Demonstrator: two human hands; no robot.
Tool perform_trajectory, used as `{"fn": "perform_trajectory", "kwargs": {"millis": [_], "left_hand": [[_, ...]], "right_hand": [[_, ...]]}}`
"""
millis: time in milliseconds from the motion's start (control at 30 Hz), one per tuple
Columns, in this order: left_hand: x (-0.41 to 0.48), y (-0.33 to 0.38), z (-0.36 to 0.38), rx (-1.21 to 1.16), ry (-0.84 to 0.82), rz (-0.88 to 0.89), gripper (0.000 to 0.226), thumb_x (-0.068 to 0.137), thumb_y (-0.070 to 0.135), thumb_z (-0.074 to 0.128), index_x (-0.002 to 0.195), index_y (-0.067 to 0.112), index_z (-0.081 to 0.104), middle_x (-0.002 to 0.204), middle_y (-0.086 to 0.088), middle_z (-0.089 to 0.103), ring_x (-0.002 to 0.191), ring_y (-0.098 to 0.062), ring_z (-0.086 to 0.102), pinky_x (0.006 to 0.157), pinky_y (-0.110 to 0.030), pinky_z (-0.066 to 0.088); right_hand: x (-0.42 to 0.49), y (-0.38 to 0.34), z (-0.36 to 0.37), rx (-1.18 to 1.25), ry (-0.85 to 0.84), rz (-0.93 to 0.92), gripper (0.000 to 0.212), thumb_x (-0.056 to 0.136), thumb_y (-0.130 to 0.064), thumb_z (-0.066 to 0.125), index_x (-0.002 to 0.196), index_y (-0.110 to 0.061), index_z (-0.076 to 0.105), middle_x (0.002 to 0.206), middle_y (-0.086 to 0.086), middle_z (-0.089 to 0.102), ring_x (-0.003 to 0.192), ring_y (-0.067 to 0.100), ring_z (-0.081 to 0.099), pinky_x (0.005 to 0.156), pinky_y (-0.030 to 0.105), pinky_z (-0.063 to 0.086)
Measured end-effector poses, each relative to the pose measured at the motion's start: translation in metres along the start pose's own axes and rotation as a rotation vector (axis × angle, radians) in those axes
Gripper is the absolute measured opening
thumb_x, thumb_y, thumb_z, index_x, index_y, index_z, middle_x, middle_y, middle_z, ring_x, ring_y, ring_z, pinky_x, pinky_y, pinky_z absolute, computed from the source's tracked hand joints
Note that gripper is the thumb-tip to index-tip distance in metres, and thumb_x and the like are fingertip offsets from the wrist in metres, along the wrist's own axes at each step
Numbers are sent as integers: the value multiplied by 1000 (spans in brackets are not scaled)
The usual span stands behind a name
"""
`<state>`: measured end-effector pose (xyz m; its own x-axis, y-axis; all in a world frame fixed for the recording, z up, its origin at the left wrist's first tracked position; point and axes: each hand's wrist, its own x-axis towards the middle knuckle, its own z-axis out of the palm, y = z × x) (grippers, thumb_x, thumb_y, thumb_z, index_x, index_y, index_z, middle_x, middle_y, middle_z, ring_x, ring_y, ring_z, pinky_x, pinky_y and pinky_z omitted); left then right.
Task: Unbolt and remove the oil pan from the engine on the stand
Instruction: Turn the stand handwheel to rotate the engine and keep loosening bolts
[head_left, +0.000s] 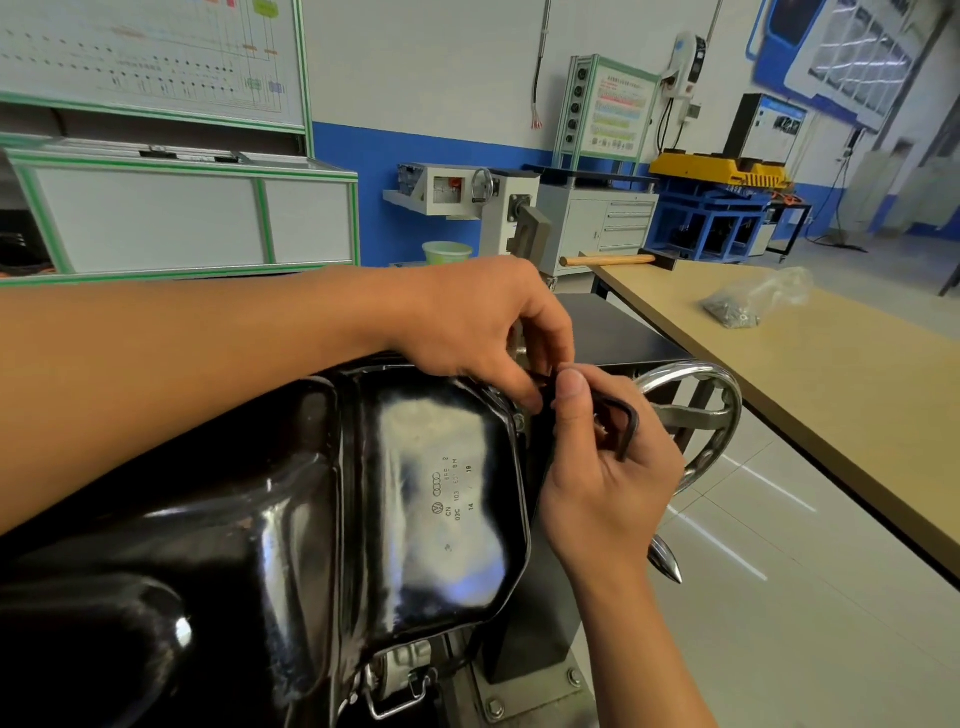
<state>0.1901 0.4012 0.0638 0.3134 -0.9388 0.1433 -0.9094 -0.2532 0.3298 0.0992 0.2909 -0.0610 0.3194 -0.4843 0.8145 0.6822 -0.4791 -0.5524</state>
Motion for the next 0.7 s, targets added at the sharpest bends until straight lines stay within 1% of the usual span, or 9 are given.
{"fn": "perform_trajectory", "kwargs": {"millis": [100,133,233,300,367,433,500,600,700], "left_hand": [[2,-5,5,190,-189,-13,19,85,27,77,103,25,74,78,16,66,75,-4,60,70,-11,42],[3,-6,6,242,-215,-9,13,88,28,74,100,25,74,75,15,63,72,-5,57,69,-13,42],[8,-8,5,329,-224,-20,9,91,25,68,95,22,76,71,6,66,67,-11,55,72,-30,49],[10,-6,3,340,-219,-46,11,90,25,69,97,24,77,69,5,68,64,-11,55,72,-31,51],[11,-5,3,329,-213,-63,12,89,24,70,97,26,78,68,10,68,63,-6,56,71,-26,51],[11,-6,5,304,-178,-75,13,88,19,70,97,25,78,63,21,65,63,6,57,63,-9,43],[8,-10,7,249,-112,-89,17,88,14,71,99,26,76,66,26,64,66,12,58,63,-2,39],[1,-17,3,92,22,-117,24,88,9,71,106,24,75,84,17,72,75,11,64,70,0,43],[0,-15,0,-41,140,-120,26,89,9,70,109,26,74,88,14,74,80,9,67,74,-5,49]], "right_hand": [[-2,2,3,47,24,83,17,96,-18,63,92,-33,70,77,-11,69,70,8,64,66,19,47],[-3,2,4,60,32,102,20,96,-16,64,91,-34,70,76,-11,69,70,6,64,66,18,47],[-5,4,5,77,21,115,19,96,-20,64,91,-37,72,76,-11,69,69,7,63,66,17,46],[-4,4,4,77,8,110,18,96,-23,63,92,-37,72,76,-11,68,69,9,63,66,18,46],[-4,4,1,67,6,111,18,96,-24,63,91,-38,73,75,-10,68,68,10,62,65,20,46],[-3,1,-3,71,37,150,15,94,-27,64,89,-38,74,74,-6,69,67,14,62,64,26,48],[1,-2,-7,96,113,218,10,91,-33,64,85,-33,73,72,-3,68,66,17,61,62,31,48],[14,-5,-22,157,255,287,23,95,-34,58,77,-27,70,62,-6,63,57,11,57,53,22,46],[26,-6,-49,200,342,376,40,99,-34,47,65,-30,67,58,-7,58,51,7,53,47,20,43]]}}
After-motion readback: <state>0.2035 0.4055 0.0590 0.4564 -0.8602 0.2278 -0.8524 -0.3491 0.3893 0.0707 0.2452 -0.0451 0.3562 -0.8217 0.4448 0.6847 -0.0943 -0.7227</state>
